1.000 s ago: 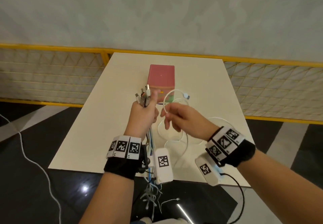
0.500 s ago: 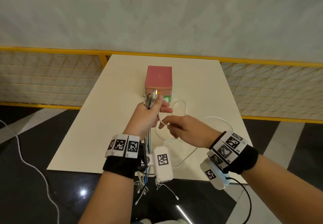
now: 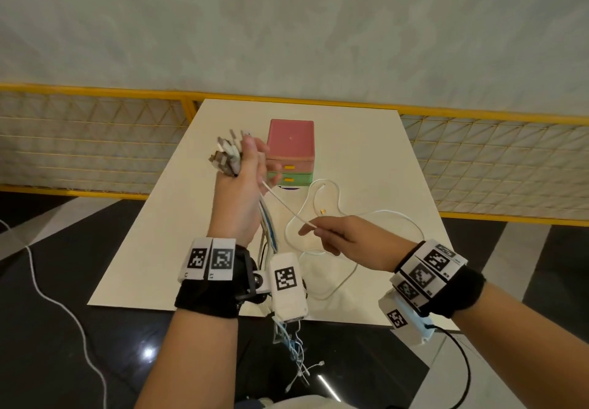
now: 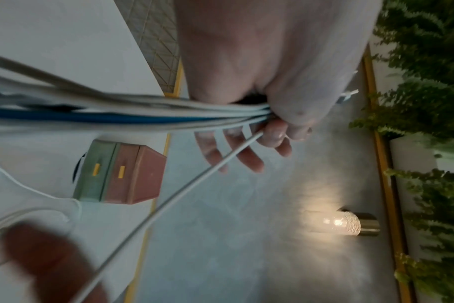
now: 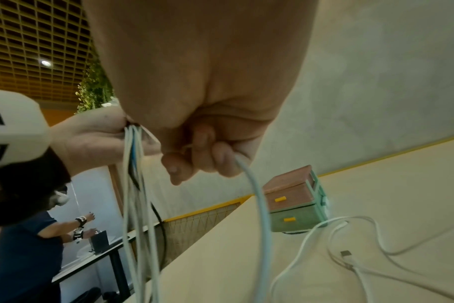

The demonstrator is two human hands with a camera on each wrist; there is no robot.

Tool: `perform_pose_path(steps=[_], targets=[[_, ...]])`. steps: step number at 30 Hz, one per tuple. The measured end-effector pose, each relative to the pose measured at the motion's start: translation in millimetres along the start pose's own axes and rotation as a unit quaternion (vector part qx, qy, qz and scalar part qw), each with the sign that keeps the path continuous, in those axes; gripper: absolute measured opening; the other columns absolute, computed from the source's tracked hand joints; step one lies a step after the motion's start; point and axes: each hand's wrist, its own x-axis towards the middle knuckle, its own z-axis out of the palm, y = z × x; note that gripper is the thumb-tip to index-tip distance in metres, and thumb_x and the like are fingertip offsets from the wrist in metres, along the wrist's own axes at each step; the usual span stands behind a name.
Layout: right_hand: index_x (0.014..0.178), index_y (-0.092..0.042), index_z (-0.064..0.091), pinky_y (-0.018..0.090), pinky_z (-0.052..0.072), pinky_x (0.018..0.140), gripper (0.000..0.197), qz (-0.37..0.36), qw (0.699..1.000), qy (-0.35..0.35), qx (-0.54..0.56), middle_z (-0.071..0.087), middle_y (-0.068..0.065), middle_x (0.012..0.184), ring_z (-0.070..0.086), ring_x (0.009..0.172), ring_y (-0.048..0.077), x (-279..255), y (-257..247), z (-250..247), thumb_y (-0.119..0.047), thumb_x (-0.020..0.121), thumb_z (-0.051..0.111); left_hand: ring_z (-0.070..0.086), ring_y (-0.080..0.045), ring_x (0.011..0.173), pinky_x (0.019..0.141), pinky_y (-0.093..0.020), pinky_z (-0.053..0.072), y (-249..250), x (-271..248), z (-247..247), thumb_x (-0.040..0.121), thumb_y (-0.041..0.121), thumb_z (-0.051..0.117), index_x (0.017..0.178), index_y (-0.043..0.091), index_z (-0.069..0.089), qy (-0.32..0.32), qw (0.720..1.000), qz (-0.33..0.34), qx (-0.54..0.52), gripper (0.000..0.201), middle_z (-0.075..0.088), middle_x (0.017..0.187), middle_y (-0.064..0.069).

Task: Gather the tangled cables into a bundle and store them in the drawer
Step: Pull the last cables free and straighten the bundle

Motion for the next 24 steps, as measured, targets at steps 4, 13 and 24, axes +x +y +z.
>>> perform_pose_path(steps=[4, 13, 24], targets=[[0.098, -0.027, 0.06, 0.018, 0.04, 0.063, 0.026, 0.037, 0.999, 0.02, -0.018, 0.048, -0.005, 0.066, 0.044, 0.059, 0.007, -13, 24, -11, -0.032, 0.101, 0.034, 0.021, -0.004, 0.042, 0.038, -0.018, 0.021, 27, 2, -19, 0.104, 0.037, 0.037, 0.083, 0.02, 0.051, 0.023, 0.995, 0.044, -0.088, 0.03, 0.026, 0.053, 0.009], [0.091, -0.026, 0.073, 0.029, 0.055, 0.07, 0.022, 0.094, 0.986, 0.139, -0.017, 0.069, -0.001, 0.088, 0.059, 0.074, 0.018, -6, 25, -59, -0.034, 0.094, 0.052, 0.027, -0.005, 0.039, 0.039, -0.017, 0.024, 45, -15, -23, 0.099, 0.032, 0.054, 0.097, 0.018, 0.073, -0.016, 0.989, 0.062, 0.13, 0.024, 0.042, 0.045, 0.01], [0.085, -0.016, 0.066, 0.033, 0.046, 0.079, 0.023, -0.122, 0.963, 0.098, -0.217, 0.06, -0.007, 0.079, 0.054, 0.077, 0.008, 26, -32, -78, -0.028, 0.096, 0.049, 0.043, -0.011, 0.033, 0.043, -0.02, 0.037, 20, -21, -1, 0.099, 0.023, 0.053, 0.08, 0.01, 0.065, -0.126, 0.927, -0.045, 0.351, 0.026, 0.063, 0.049, -0.002]])
